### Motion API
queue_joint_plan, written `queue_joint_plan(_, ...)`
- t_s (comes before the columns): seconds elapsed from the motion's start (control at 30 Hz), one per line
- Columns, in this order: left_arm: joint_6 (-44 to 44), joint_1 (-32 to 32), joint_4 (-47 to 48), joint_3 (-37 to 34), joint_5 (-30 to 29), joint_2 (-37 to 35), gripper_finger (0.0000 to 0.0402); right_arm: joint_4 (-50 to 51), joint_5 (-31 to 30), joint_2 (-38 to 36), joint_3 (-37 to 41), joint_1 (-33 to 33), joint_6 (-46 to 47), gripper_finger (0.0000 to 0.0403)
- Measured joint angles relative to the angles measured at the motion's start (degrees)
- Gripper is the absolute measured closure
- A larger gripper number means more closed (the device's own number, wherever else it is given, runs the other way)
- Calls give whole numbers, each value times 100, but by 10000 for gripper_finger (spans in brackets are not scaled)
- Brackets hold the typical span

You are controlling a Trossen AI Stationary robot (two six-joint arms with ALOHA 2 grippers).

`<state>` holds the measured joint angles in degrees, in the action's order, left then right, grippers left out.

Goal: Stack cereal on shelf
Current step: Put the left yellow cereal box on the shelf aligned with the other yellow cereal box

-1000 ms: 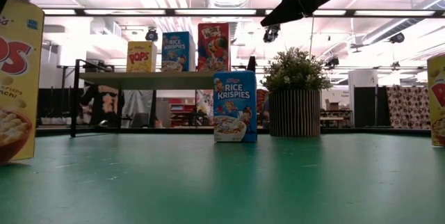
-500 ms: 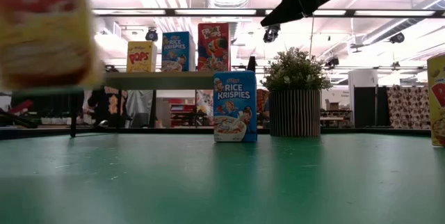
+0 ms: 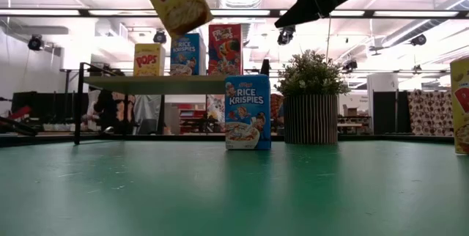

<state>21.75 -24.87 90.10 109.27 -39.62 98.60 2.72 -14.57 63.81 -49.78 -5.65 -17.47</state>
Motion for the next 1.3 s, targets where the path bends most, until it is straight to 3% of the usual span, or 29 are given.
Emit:
queue_joint_plan(0.47, -828, 1347, -6, -283, 0, -1163, 239, 2, 0, 0, 0, -2, -4, 390)
queue_joint_plan(0.93, -1122, 2042, -6, -1153, -128, -2076, 239, 3, 0, 0, 2, 0, -7, 390)
queue_joint_plan(1.3, -1633, 3042, -8, -1256, 799, -2149, 239, 2, 0, 0, 7, -2, -8, 390)
